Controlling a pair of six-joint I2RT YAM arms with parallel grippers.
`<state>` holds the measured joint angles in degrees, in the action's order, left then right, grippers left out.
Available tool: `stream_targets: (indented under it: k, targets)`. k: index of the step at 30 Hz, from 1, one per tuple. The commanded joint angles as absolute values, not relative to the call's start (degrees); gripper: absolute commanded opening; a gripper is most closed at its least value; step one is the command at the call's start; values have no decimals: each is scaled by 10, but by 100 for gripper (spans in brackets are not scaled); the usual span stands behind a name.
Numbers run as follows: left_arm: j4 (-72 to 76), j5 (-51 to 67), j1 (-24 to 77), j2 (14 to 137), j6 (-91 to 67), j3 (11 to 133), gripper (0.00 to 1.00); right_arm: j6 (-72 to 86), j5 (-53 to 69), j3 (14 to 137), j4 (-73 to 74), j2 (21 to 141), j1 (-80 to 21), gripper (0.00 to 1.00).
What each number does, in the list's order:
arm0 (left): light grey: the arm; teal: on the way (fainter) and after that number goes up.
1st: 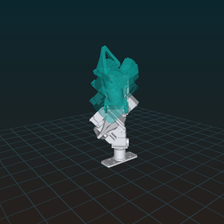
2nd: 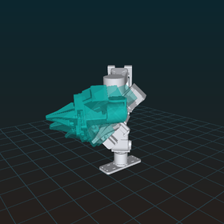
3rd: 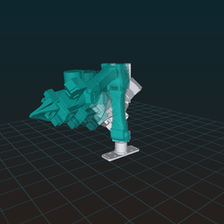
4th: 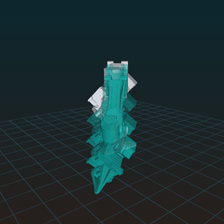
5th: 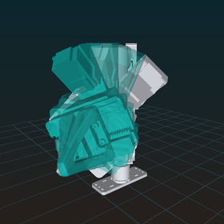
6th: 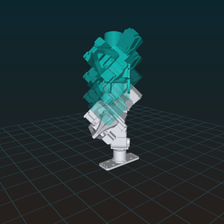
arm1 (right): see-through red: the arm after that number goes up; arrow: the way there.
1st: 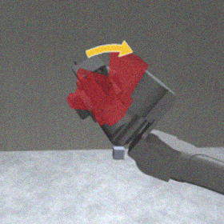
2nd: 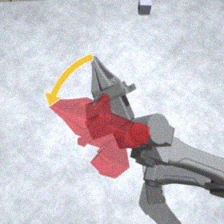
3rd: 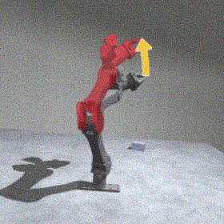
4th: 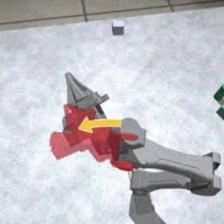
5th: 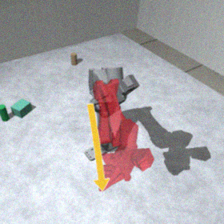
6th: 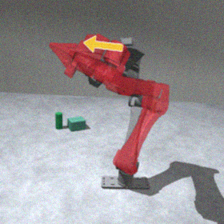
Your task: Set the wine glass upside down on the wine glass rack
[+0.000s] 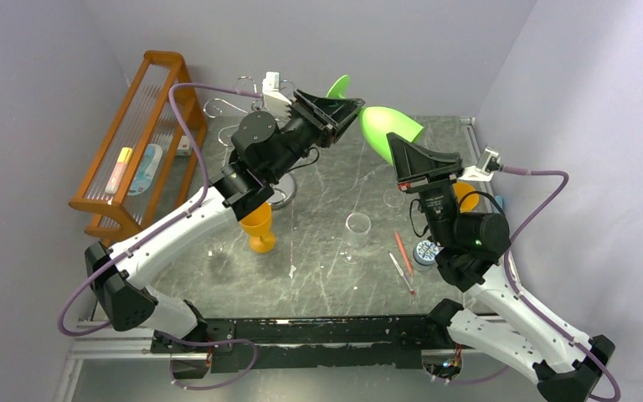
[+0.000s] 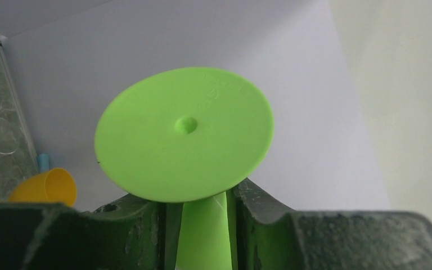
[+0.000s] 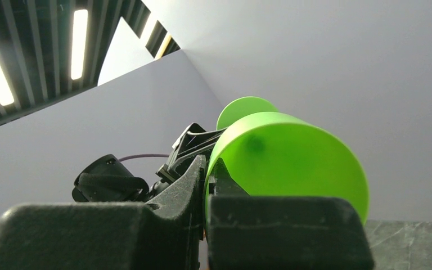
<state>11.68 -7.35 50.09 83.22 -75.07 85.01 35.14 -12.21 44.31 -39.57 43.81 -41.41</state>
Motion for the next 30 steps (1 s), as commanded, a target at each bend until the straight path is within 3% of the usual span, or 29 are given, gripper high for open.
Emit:
stream_targets:
  k: [1, 8, 10, 12, 15, 16, 18, 20, 24, 30]
  targets:
    - [160, -76, 507, 839, -756, 877, 35, 364, -117, 428, -402, 432, -415, 0]
    - [150, -89, 511, 847, -721, 910, 31, 331, -90, 405, -422, 421, -416, 0]
    - [139, -84, 511, 851, -711, 923, 24, 328, -88, 401, -422, 417, -415, 0]
    - [145, -77, 511, 850, -705, 923, 7, 320, -85, 410, -404, 415, -415, 0]
    - [151, -74, 511, 845, -691, 916, 5, 321, -83, 419, -377, 411, -415, 1]
    - [152, -74, 511, 843, -684, 913, 5, 322, -85, 421, -368, 407, -415, 15]
    - [144, -68, 511, 841, -661, 912, 5, 320, -95, 434, -330, 398, -416, 57]
    - [134, -71, 511, 837, -632, 912, 5, 319, -108, 457, -253, 386, -415, 78]
    - [151, -79, 511, 821, -555, 891, 5, 327, -111, 471, -161, 352, -415, 89]
    - [127, -86, 510, 806, -362, 893, 5, 351, -150, 508, 4, 317, -415, 92]
